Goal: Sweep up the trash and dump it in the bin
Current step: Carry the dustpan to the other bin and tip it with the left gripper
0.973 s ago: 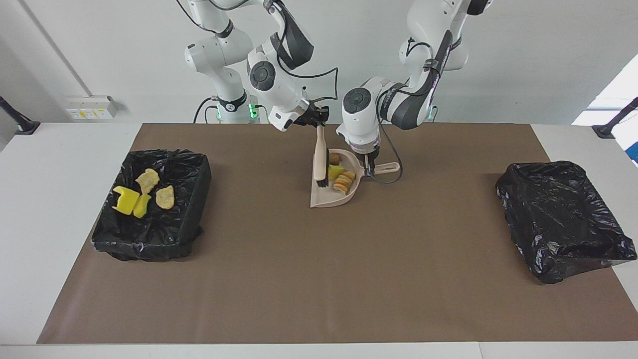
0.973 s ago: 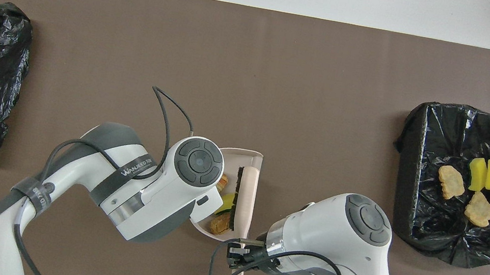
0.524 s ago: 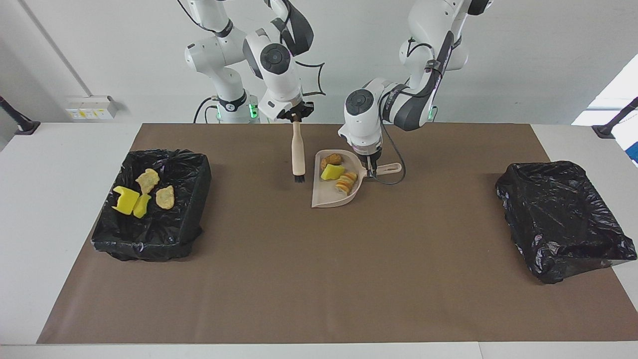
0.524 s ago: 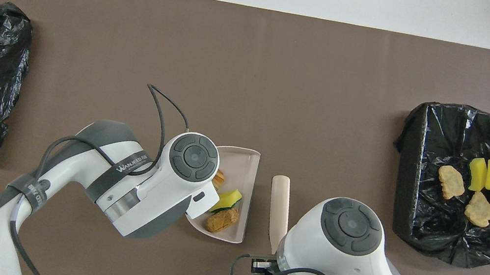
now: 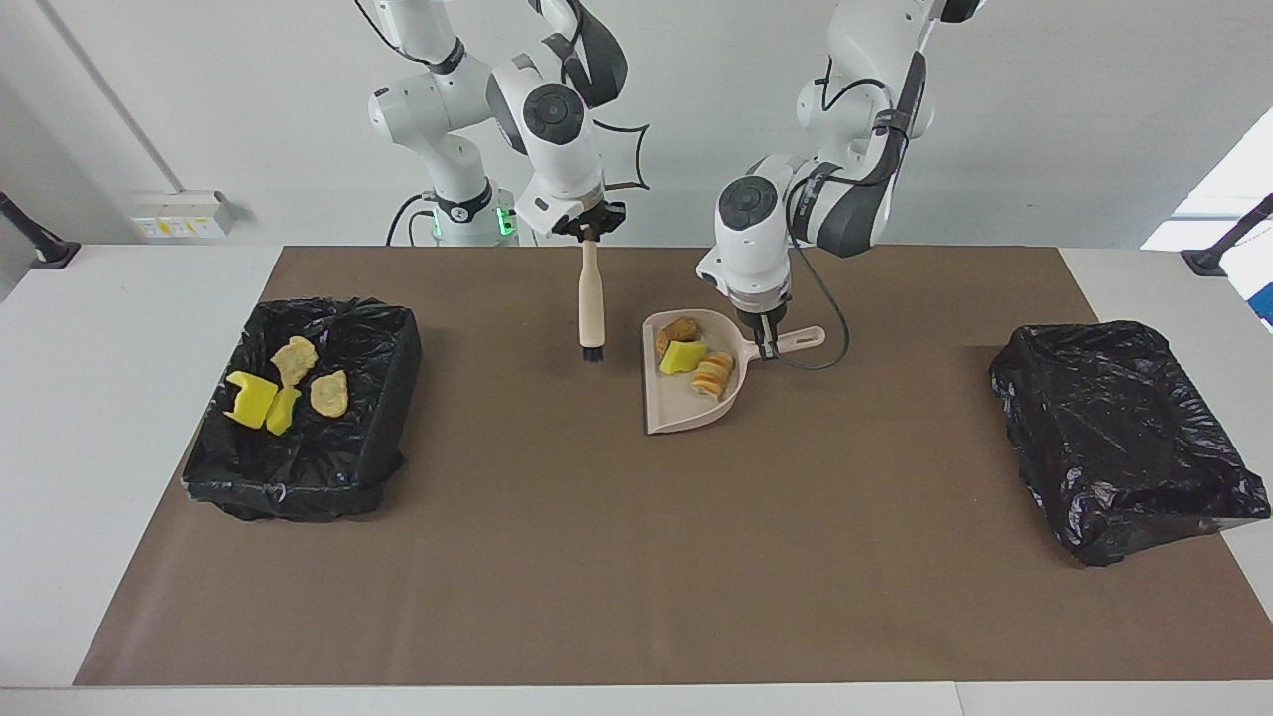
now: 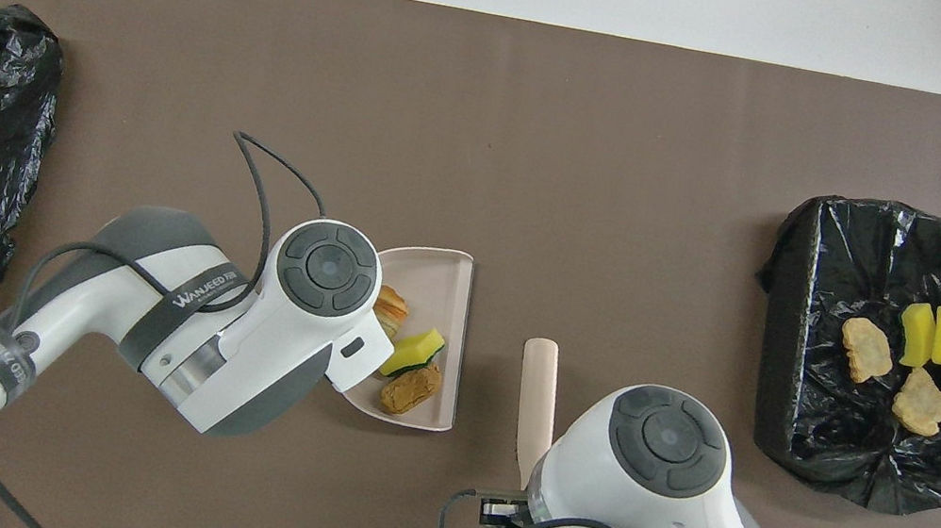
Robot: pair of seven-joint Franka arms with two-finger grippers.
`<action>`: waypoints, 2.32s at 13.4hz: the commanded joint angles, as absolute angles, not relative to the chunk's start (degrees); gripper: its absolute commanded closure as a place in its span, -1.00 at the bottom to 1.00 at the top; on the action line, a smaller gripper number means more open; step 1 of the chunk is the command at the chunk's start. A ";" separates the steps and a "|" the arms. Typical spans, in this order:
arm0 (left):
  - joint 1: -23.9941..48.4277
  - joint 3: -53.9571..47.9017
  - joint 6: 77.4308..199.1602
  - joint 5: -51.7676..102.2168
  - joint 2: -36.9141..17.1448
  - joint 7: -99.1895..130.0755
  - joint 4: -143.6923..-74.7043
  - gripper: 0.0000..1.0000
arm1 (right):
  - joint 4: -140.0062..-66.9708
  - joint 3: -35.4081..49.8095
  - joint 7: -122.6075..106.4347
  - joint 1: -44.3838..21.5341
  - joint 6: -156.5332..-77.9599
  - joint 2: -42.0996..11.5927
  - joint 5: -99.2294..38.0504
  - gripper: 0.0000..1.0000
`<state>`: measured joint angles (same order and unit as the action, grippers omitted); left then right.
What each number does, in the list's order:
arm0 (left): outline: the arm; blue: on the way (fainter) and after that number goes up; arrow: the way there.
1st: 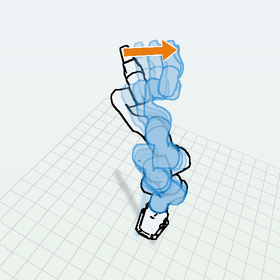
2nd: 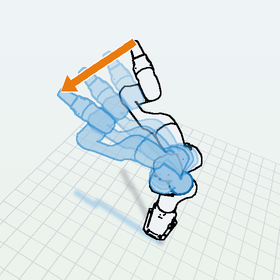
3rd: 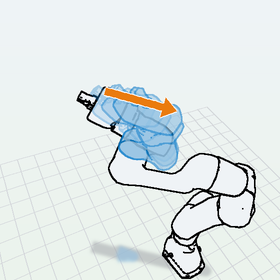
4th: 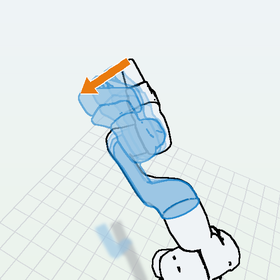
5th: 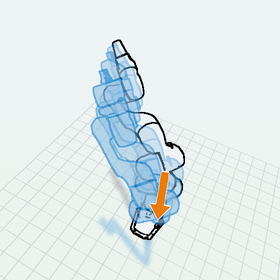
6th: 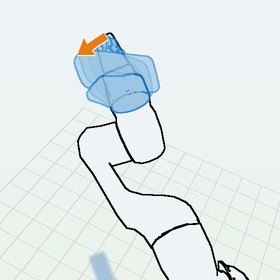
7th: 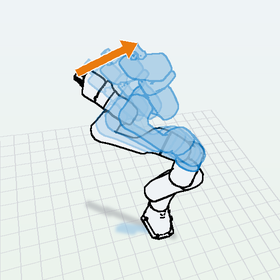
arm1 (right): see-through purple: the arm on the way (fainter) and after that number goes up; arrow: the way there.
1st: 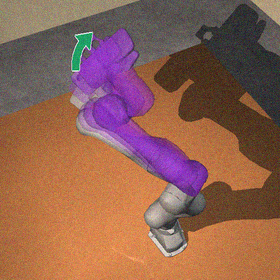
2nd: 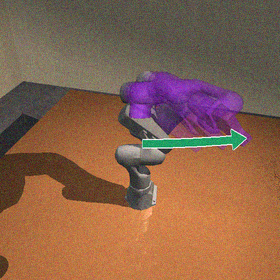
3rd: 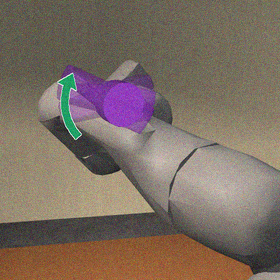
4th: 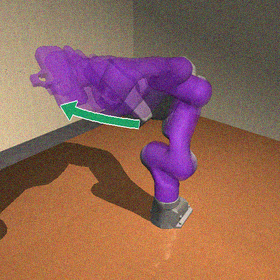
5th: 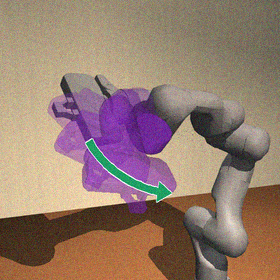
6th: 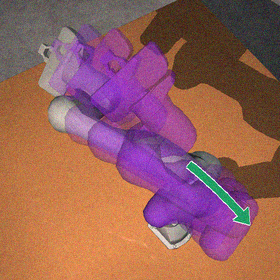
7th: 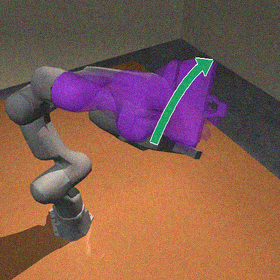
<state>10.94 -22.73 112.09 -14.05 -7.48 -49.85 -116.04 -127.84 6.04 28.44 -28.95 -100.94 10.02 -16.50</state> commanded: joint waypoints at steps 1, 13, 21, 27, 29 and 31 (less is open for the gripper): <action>11.51 -18.29 110.48 -10.99 -2.12 -54.48 -116.72 1.00 | -129.55 6.50 34.87 -33.22 -106.68 9.23 -16.70 1.00; 11.69 23.26 110.64 -0.01 4.75 -82.58 -114.09 1.00 | -133.68 6.50 36.03 -35.77 -111.96 6.59 -21.00 0.86; 8.45 38.23 119.16 4.83 -13.96 -112.64 -94.59 1.00 | -134.12 6.59 37.01 -38.41 -118.30 3.69 -21.01 0.80; 8.00 39.90 125.68 -8.57 -18.19 -114.79 -91.23 1.00 | -134.74 6.59 36.04 -38.50 -118.39 2.90 -21.01 0.13; 8.00 39.90 125.77 -16.14 -18.02 -114.17 -91.23 1.00 | -134.65 6.59 35.86 -38.50 -118.48 2.73 -20.92 -0.01; 7.91 40.34 125.33 -19.76 -17.41 -113.91 -91.93 1.00 | -134.12 6.59 36.03 -38.50 -118.30 2.37 -20.92 -0.22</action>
<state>7.60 39.10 125.22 -16.41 -17.23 -113.88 -92.53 -134.24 6.51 35.91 -38.62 -117.54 2.69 -20.19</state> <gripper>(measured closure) 0.687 0.489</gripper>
